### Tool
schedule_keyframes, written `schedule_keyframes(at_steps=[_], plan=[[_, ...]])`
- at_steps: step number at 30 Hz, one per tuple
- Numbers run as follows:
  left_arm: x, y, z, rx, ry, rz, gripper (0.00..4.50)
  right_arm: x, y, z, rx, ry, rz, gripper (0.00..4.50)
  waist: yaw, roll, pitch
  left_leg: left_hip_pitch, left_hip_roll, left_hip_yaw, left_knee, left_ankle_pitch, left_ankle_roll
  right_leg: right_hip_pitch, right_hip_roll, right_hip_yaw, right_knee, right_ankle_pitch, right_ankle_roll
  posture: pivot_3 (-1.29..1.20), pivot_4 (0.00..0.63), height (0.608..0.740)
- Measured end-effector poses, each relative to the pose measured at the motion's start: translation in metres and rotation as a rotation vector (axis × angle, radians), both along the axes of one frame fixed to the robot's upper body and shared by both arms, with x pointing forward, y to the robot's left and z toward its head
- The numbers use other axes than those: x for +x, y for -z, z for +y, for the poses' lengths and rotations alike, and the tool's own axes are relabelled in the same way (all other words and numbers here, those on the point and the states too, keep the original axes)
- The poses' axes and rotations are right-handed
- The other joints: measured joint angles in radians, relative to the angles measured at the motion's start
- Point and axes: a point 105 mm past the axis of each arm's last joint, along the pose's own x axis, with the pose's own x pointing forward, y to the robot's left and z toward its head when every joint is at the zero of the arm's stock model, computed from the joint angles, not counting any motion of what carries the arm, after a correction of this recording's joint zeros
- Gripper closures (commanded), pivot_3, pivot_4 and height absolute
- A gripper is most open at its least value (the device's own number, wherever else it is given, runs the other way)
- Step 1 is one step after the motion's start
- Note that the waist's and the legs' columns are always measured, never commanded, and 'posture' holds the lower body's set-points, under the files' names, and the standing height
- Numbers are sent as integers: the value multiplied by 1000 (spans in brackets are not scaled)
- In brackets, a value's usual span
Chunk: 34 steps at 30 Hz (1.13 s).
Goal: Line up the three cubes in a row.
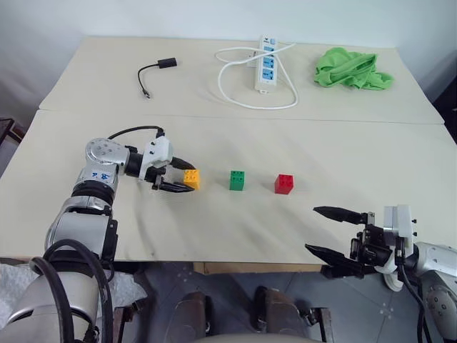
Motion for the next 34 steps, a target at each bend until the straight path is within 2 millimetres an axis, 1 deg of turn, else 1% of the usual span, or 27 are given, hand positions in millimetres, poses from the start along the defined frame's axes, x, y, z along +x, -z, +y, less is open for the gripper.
schedule_keyframes(at_steps=[1, 3, 6, 7, 11, 13, 14, 15, 17, 19, 22, 24, 26, 28, 32, 34], plan=[[1, -1, 1, -5, -5, -9, 197, 0, 0, 0, 0, 0, 0, 0, -1, 0, 0, 0, 0, 0, 0, 0, 0, 0, 0, 0, 0, 0, 0, 0, 150, 740], [0, -1, 5, -2, -16, -28, 197, 0, -1, 0, 1, -2, -2, 0, -1, 0, 0, 0, 0, 0, 0, 0, 0, 0, 0, 0, 0, 0, 0, 0, 150, 740], [-3, 0, 18, -10, -46, -25, 197, 0, -1, 1, 0, -11, -2, 0, -3, 0, 0, 0, 0, 0, 0, 0, 0, 0, 0, 0, 0, 0, 0, 0, 150, 740], [-5, 0, 24, -21, -52, -27, 197, 0, -1, 1, 0, -16, -6, 0, -4, 0, 0, 0, 0, 0, 0, 0, 0, 0, 0, 0, 0, 0, 0, 0, 150, 740], [-18, -3, 56, -77, -114, -65, 197, 4, -4, -1, 3, -25, -16, 0, -13, 0, 0, 0, 1, -2, -1, 0, 0, -1, 0, 0, 0, 0, 0, 0, 150, 740], [-27, -5, 68, -116, -142, -87, 197, 9, -6, -8, 28, 3, -18, 0, -18, 0, 0, 1, 1, -6, -1, 0, 0, -1, 0, 2, 1, 0, 0, 0, 150, 740], [-37, -6, 75, -151, -156, -91, 197, 13, -11, -10, 45, 14, -31, 0, -23, 0, 0, 1, 1, -7, -1, 0, 0, -1, 0, 2, 0, 0, 0, 0, 150, 740], [-49, -6, 80, -193, -168, -79, 86, 17, -14, -16, 52, 29, -45, 0, -25, 0, 0, 2, 1, -7, -1, -1, 1, -1, -1, 3, 1, 0, 0, 0, 150, 740], [-71, -1, 87, -258, -211, -17, 86, 23, -17, -27, 61, 65, -58, 0, -29, 0, 0, 2, 2, -7, -1, -1, 1, -1, -1, 3, 0, 0, 0, 0, 150, 740], [-82, 2, 92, -326, -285, 31, 86, 27, -18, -33, 65, 83, -71, 0, -26, 0, 0, 2, 2, -7, -1, -1, 1, -1, -1, 3, 1, 0, 0, 0, 150, 740], [-95, 0, 105, -408, -401, 66, 86, 30, -25, -33, 61, 66, -122, 0, -20, 1, 0, 3, 7, -7, 0, -1, 1, 0, -1, 4, 1, 0, 0, 0, 150, 740], [-104, 2, 115, -421, -461, 58, 86, 32, -24, -34, 51, 54, -132, 0, -20, 1, 0, 3, 7, -6, 0, -1, 0, 0, -1, 4, 1, 0, 0, 0, 150, 740], [-111, 7, 121, -404, -508, 54, 86, 37, -22, -38, 34, 45, -123, 0, -24, 1, 0, 3, 7, -6, 0, -1, 0, 0, -1, 4, 1, 0, 0, 0, 150, 740], [-113, 8, 121, -391, -512, 42, 86, 41, -21, -40, 12, 30, -112, 0, -23, 1, 0, 3, 7, -6, 0, -1, 0, 0, -1, 4, 1, 0, 0, 0, 150, 740], [-108, -4, 118, -384, -518, -38, 86, 44, -20, -36, -13, -24, -106, 0, -24, 1, 0, 3, 7, -5, -1, -1, -1, 0, 0, 4, 1, 0, -1, 0, 150, 740], [-106, -7, 119, -384, -531, -62, 86, 45, -18, -35, -17, -31, -100, 0, -26, 2, 0, 3, 7, -5, -1, -2, -1, -1, 0, 4, 1, 0, -1, 0, 150, 740]])
